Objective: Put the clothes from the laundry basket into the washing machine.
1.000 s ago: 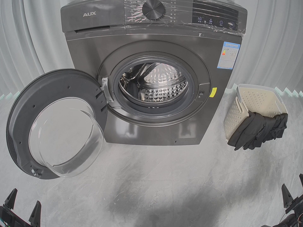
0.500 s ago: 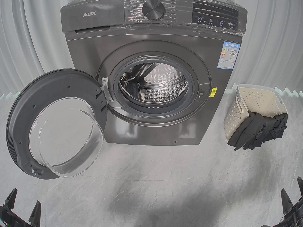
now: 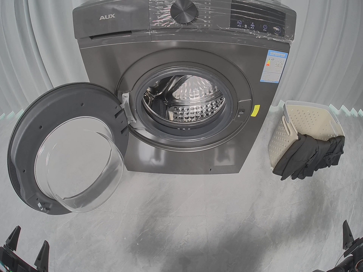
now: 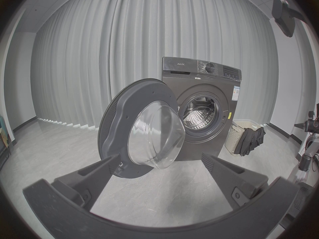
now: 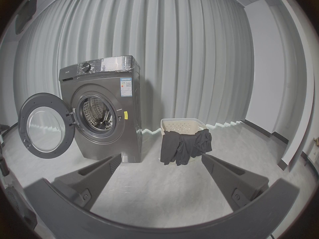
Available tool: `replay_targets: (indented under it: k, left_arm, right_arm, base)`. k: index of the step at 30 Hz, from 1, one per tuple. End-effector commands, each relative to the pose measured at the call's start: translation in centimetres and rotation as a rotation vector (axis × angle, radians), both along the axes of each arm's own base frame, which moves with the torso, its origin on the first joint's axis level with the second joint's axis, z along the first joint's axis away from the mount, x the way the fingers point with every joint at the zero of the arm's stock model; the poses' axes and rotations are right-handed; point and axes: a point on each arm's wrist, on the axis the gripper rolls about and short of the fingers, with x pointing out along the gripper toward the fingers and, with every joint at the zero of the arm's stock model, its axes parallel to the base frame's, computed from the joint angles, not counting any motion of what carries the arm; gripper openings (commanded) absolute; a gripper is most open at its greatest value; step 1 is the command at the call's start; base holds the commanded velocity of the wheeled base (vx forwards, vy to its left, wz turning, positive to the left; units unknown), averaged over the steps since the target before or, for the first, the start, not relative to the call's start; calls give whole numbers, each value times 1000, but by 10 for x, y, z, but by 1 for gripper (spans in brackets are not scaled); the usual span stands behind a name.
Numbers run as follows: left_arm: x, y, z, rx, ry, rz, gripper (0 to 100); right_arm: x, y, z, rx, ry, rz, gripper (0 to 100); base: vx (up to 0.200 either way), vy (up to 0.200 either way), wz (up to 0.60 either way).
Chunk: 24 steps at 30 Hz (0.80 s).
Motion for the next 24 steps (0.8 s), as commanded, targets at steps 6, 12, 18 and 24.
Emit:
replay_targets:
  k: [6, 12, 18, 24]
  left_arm:
    - [0, 0, -5, -1, 3, 0, 100]
    - [0, 0, -5, -5, 3, 0, 100]
    - [0, 0, -5, -8, 3, 2, 100]
    - [0, 0, -5, -3, 1, 3, 100]
  right_arm:
    - [-1, 2, 0, -38, 6, 84, 100]
    - [-1, 5, 1, -30, 8, 208, 100]
    - [-1, 2, 0, -18, 10, 74, 100]
    - [-1, 1, 0, 10, -2, 28, 100]
  base:
    - [0, 0, 0]
    - [0, 0, 0]
    - [100, 0, 0]
    - [200, 0, 0]
